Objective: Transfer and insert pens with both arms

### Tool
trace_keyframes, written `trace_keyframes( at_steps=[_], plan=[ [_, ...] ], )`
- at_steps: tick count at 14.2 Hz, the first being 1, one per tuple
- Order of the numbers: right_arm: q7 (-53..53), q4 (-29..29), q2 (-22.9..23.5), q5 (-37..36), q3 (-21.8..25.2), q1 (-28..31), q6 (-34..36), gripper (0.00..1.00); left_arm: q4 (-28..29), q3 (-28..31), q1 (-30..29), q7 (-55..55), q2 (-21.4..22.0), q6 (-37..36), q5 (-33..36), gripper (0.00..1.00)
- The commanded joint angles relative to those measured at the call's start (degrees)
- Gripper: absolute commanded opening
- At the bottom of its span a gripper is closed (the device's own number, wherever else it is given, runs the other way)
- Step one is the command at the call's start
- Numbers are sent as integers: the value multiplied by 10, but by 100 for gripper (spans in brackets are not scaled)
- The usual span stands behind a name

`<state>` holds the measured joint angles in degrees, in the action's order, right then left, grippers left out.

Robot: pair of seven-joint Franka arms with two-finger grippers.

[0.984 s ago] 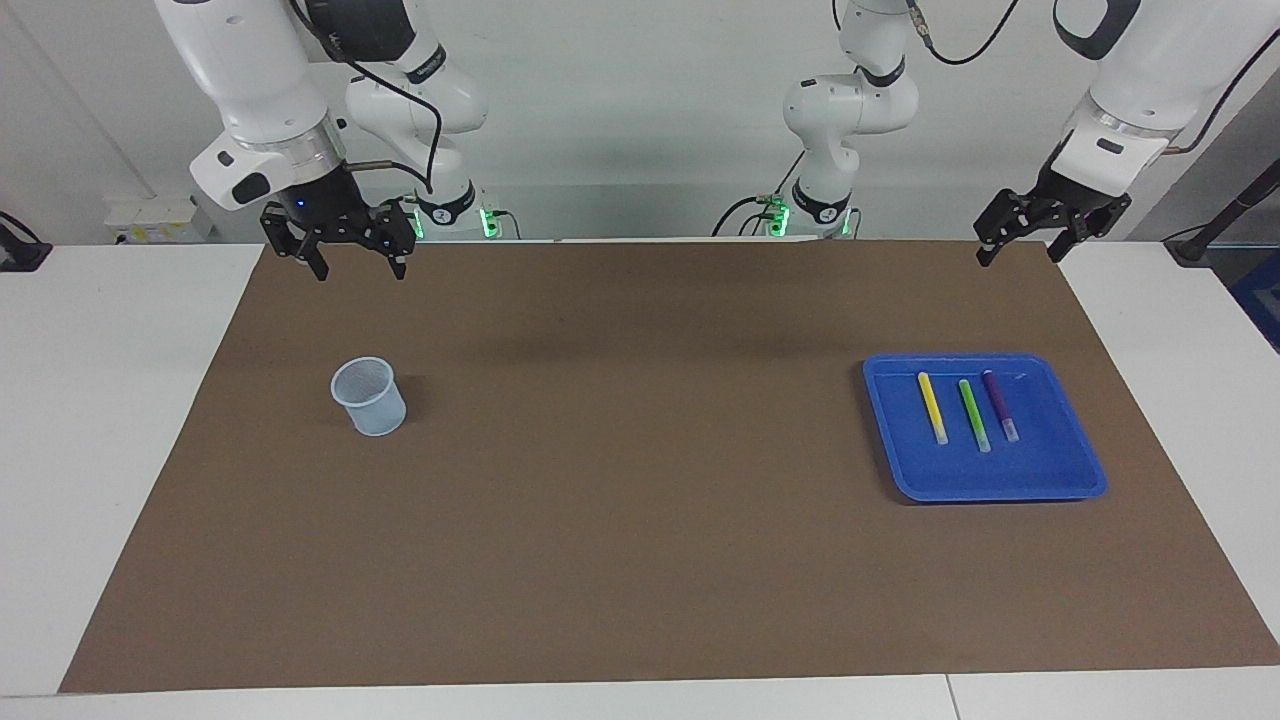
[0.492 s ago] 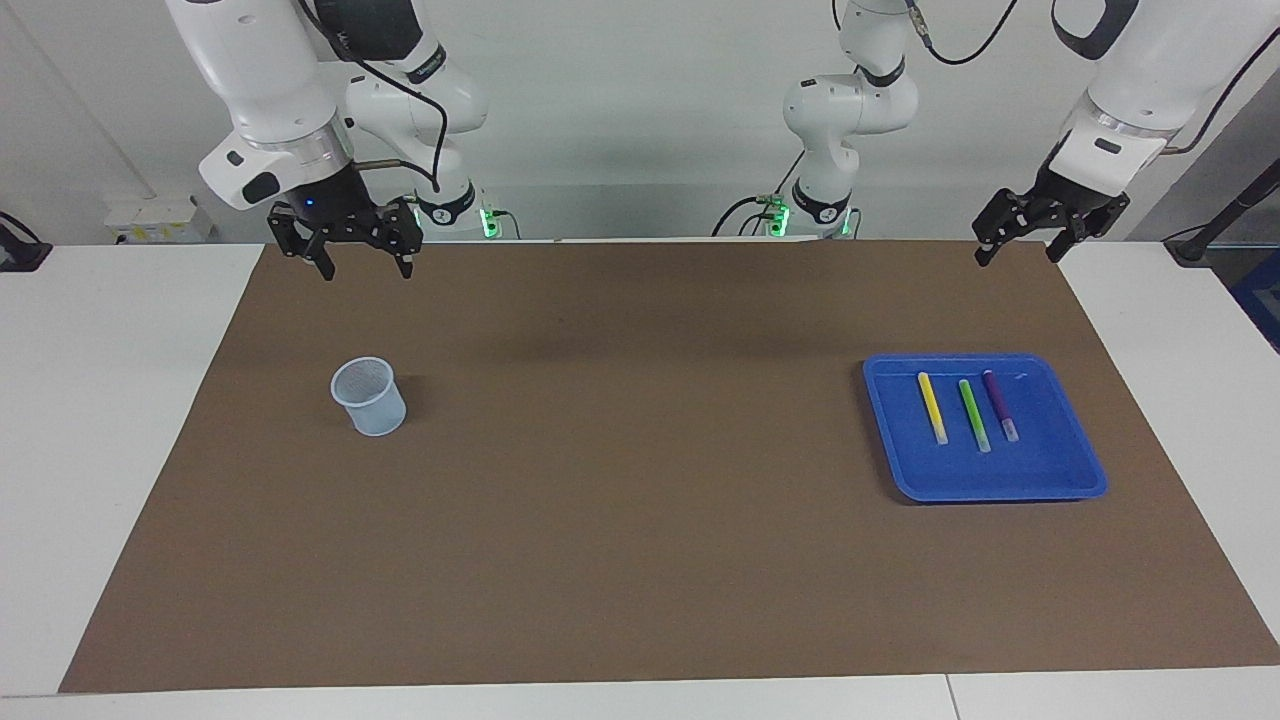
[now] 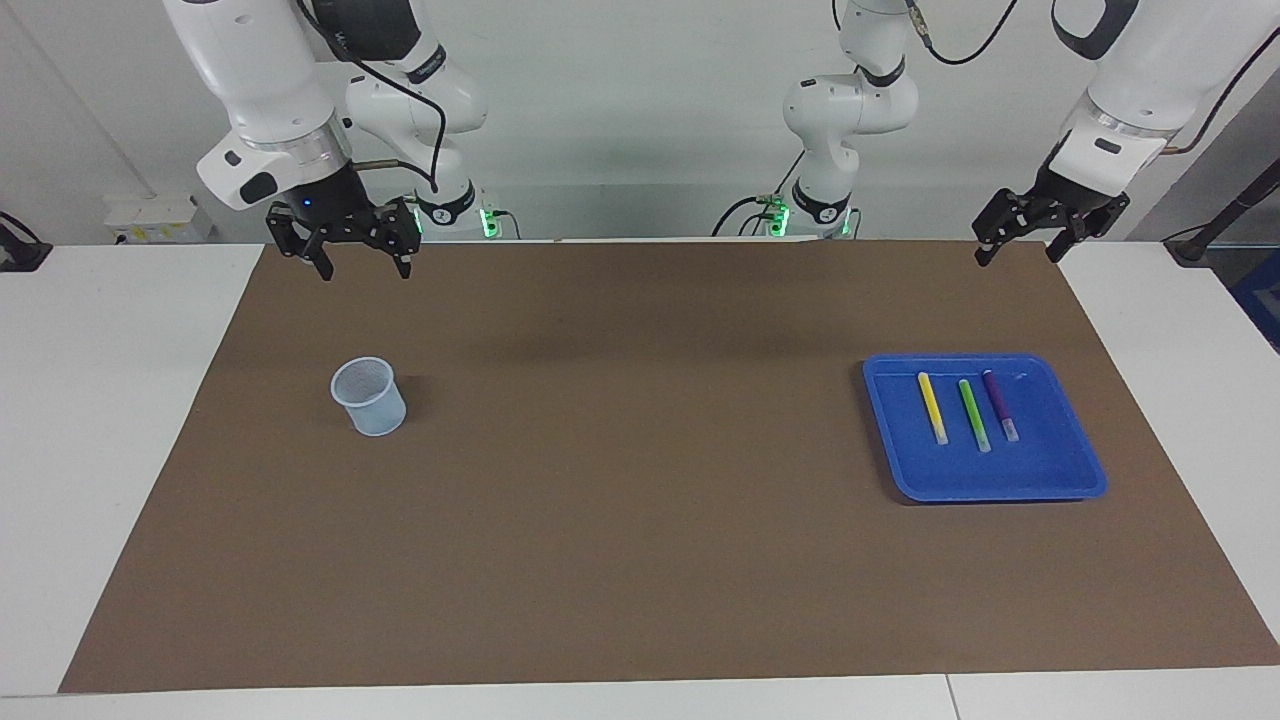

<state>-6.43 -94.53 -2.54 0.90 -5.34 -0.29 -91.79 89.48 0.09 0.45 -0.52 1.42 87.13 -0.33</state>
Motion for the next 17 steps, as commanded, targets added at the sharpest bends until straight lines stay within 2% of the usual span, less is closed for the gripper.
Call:
trace_keyframes(
  at_steps=[1,11,17],
  plan=[
    [10,0,-2,4,2,1,3,100,16,2,4,-2,16,3,9,100],
    [10,2,0,4,2,0,2,100,22,1,5,3,18,13,8,100],
    [9,2,-1,4,0,0,2,100,91,3,3,51,47,74,2,100]
  ],
)
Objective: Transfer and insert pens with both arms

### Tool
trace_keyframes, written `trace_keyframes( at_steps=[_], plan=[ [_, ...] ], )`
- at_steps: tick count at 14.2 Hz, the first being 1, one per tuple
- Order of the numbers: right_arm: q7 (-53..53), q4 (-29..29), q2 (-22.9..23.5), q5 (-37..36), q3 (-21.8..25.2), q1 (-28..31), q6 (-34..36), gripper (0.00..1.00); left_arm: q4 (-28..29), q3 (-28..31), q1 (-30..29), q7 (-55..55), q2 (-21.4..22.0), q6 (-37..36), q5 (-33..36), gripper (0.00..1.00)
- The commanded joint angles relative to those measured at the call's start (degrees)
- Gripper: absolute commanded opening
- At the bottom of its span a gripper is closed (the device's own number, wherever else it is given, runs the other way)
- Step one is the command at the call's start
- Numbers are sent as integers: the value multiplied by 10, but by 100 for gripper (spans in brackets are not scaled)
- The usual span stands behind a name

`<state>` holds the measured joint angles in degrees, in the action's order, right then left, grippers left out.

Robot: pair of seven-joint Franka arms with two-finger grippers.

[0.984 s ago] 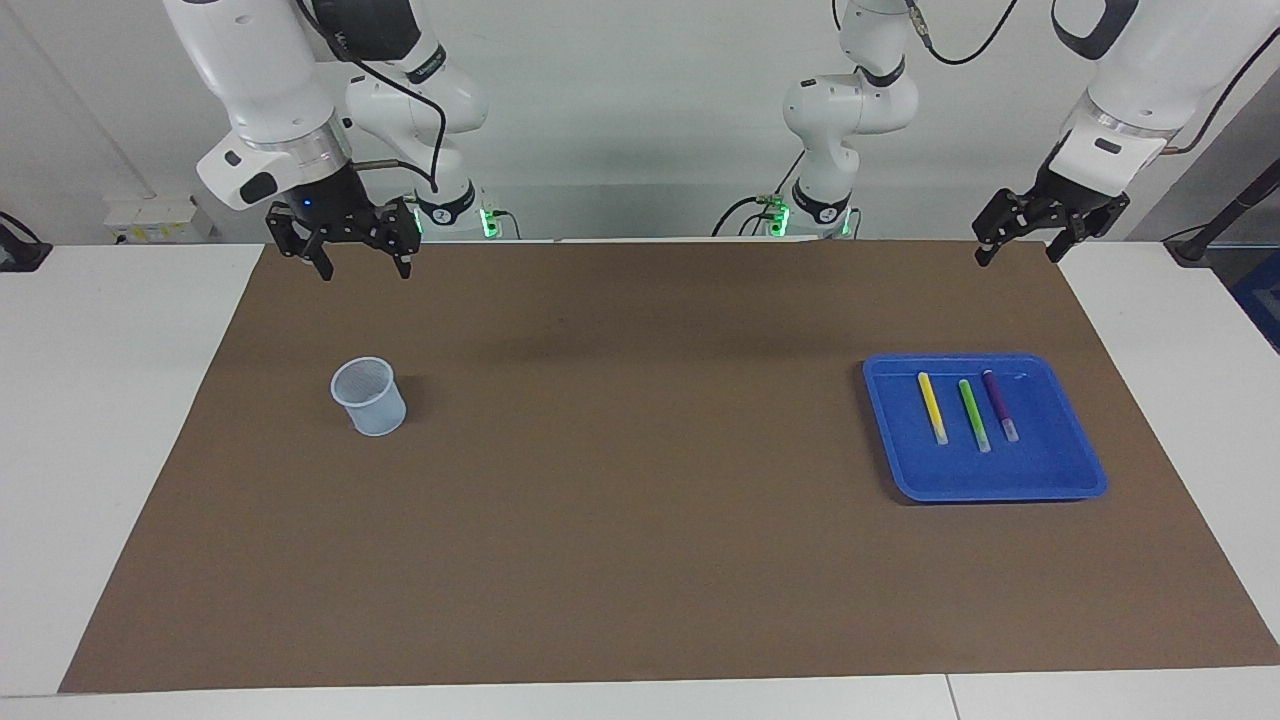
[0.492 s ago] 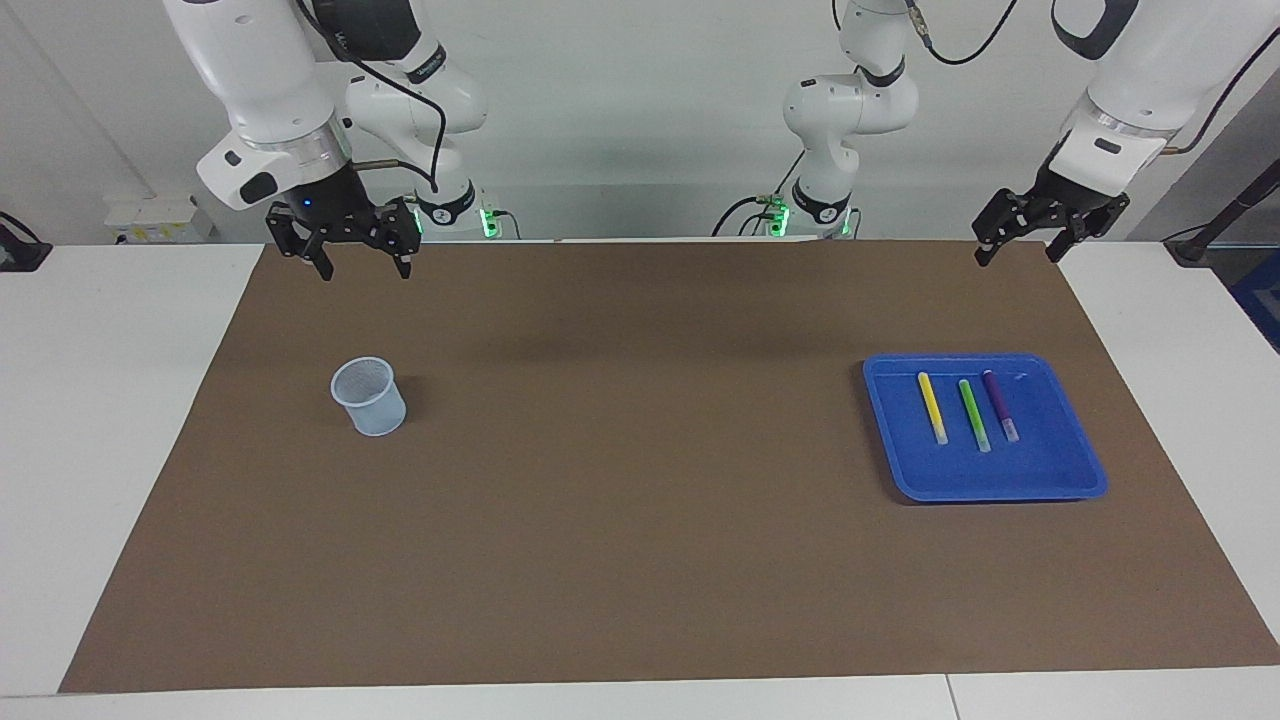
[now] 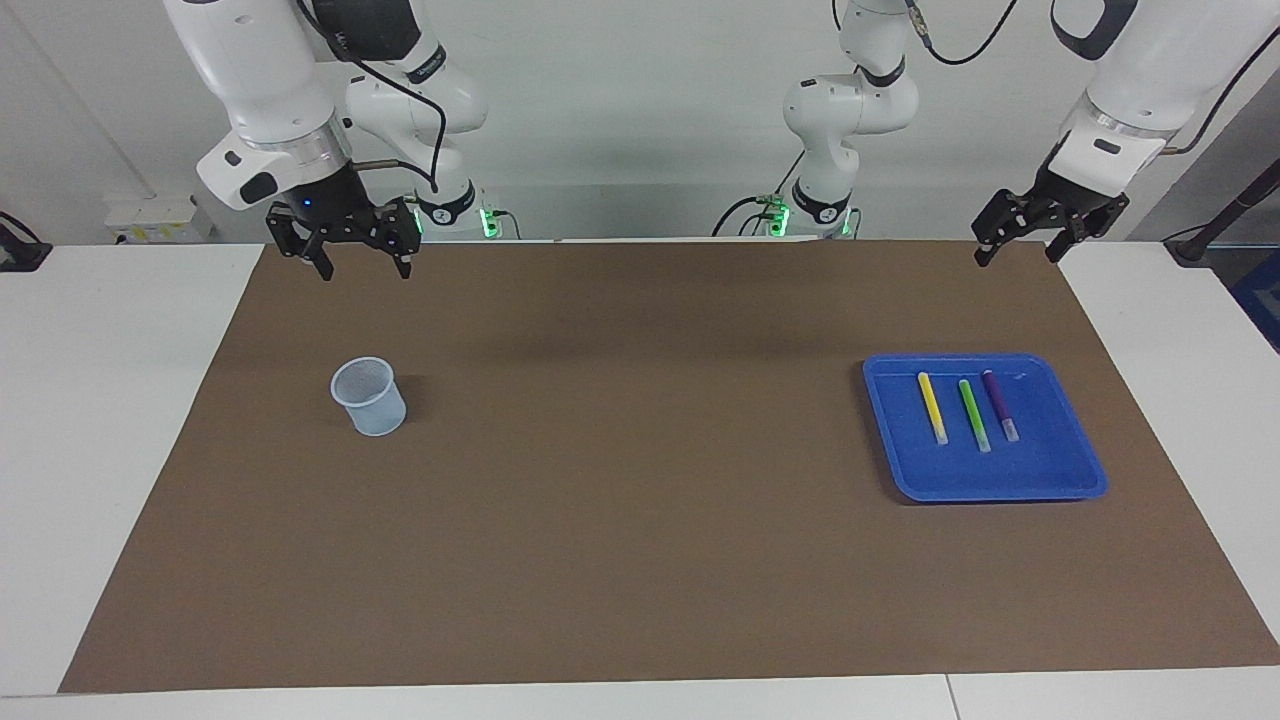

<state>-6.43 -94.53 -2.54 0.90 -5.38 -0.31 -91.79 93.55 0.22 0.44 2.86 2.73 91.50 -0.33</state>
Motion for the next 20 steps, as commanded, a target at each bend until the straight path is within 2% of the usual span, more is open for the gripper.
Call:
trace_keyframes(
  at_steps=[1,3,7,11,14,16,20],
  plan=[
    [7,1,-1,4,0,0,2,100,52,2,3,16,34,43,2,100],
    [6,-1,-2,4,0,0,3,100,67,2,3,13,38,64,2,100],
    [9,-12,-6,6,-2,-5,-4,100,142,1,-3,7,52,139,3,100],
    [20,-20,-9,24,-2,-8,-17,100,167,1,-4,7,45,180,3,100],
    [26,-30,-11,83,-2,-2,-27,100,217,2,-4,7,42,239,2,100],
    [26,-40,-12,83,-2,-7,-73,100,232,2,-5,6,28,261,3,100],
    [23,-42,-11,106,-2,-9,-78,100,233,2,-8,5,-19,303,3,100]
  ],
)
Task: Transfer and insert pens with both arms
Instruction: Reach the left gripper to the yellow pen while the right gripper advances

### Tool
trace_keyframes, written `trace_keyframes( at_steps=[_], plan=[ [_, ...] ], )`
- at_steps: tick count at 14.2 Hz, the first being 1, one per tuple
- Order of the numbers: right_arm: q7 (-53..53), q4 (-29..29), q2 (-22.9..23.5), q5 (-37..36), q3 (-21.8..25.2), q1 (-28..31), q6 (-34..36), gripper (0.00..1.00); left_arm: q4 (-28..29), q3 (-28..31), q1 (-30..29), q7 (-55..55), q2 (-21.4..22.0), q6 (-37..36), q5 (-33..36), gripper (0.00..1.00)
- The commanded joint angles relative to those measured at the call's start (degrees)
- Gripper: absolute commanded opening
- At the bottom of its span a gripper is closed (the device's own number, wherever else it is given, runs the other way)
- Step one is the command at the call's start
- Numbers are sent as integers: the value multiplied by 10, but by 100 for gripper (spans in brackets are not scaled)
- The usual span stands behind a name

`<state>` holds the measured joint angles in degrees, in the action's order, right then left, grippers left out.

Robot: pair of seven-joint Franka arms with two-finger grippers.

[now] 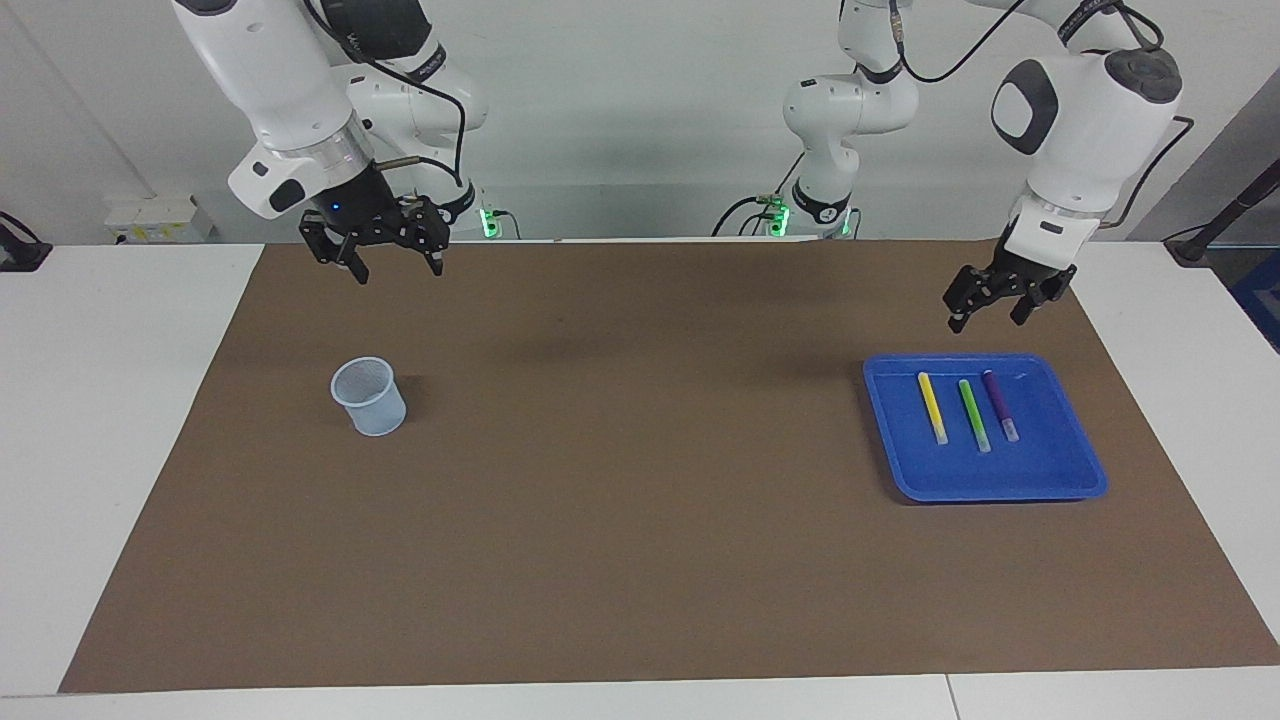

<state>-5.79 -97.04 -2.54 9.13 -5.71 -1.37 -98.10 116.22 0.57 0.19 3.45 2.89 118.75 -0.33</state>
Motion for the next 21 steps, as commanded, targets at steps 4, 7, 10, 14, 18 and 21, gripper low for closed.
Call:
trace_keyframes(
  at_steps=[4,7,10,14,18,21],
  plan=[
    [-25,-38,-9,76,1,-31,-49,100,8,-1,-19,-32,-66,76,3,99],
    [-110,-75,-12,109,0,-67,-106,100,8,-1,-27,-51,-103,105,3,99],
    [-154,-79,7,157,1,-76,-158,100,8,-1,-30,-52,-126,114,3,99],
    [-166,-78,31,186,0,-77,-187,100,8,-2,-34,-52,-160,145,3,98],
    [-188,-78,43,207,1,-94,-198,100,9,-2,-34,-51,-176,145,2,96],
    [-219,-79,43,215,0,-104,-199,100,27,-3,-34,-51,-173,139,2,94]
  ],
)
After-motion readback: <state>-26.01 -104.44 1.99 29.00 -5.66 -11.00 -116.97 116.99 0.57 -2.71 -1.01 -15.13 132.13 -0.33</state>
